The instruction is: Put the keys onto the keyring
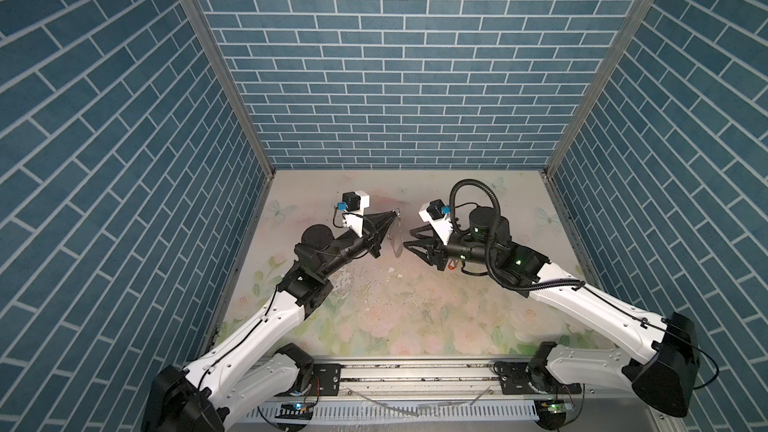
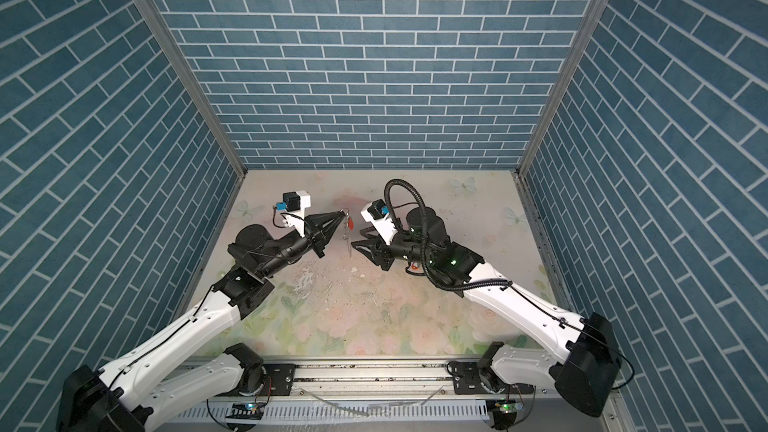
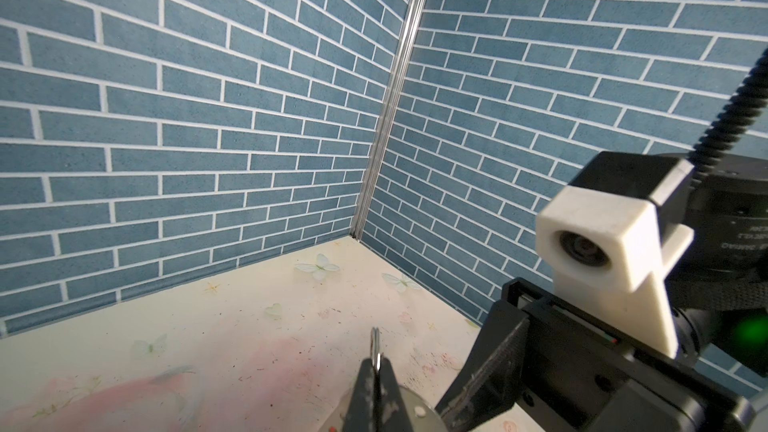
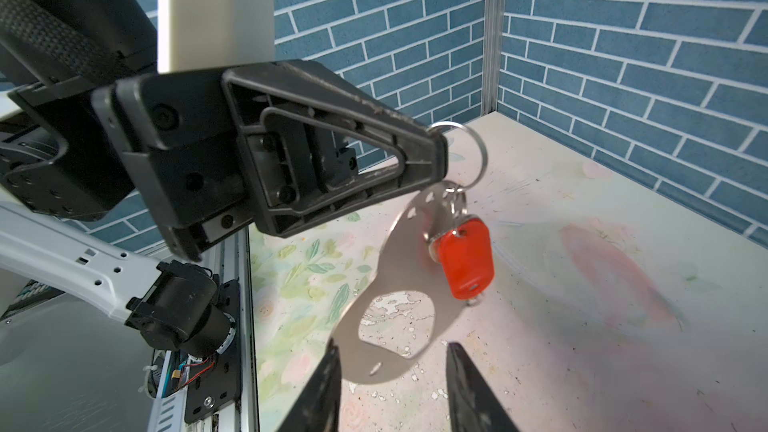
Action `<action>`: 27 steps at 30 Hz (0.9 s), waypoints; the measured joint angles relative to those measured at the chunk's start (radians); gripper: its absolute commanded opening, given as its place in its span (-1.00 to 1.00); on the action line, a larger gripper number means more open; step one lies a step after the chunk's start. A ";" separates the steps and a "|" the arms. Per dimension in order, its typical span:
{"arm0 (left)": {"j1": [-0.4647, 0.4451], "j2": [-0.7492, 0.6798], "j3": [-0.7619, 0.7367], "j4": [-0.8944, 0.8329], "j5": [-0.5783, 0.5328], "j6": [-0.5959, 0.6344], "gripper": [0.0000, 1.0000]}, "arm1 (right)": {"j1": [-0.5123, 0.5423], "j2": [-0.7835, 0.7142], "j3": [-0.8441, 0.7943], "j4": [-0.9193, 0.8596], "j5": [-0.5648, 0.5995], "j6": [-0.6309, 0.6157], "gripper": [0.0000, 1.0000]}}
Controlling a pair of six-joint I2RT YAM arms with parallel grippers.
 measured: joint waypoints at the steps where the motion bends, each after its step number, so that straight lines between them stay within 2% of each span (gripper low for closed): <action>1: 0.000 -0.003 0.000 0.000 -0.003 0.000 -1.00 | 0.000 0.002 0.000 0.004 -0.005 0.005 -0.17; 14: 0.000 -0.011 0.000 0.000 -0.025 0.000 -1.00 | 0.011 0.016 0.000 0.032 -0.006 0.026 -0.17; 27: -0.005 -0.011 0.000 0.000 -0.031 -0.003 -1.00 | 0.040 0.079 0.003 0.046 0.133 0.033 -0.20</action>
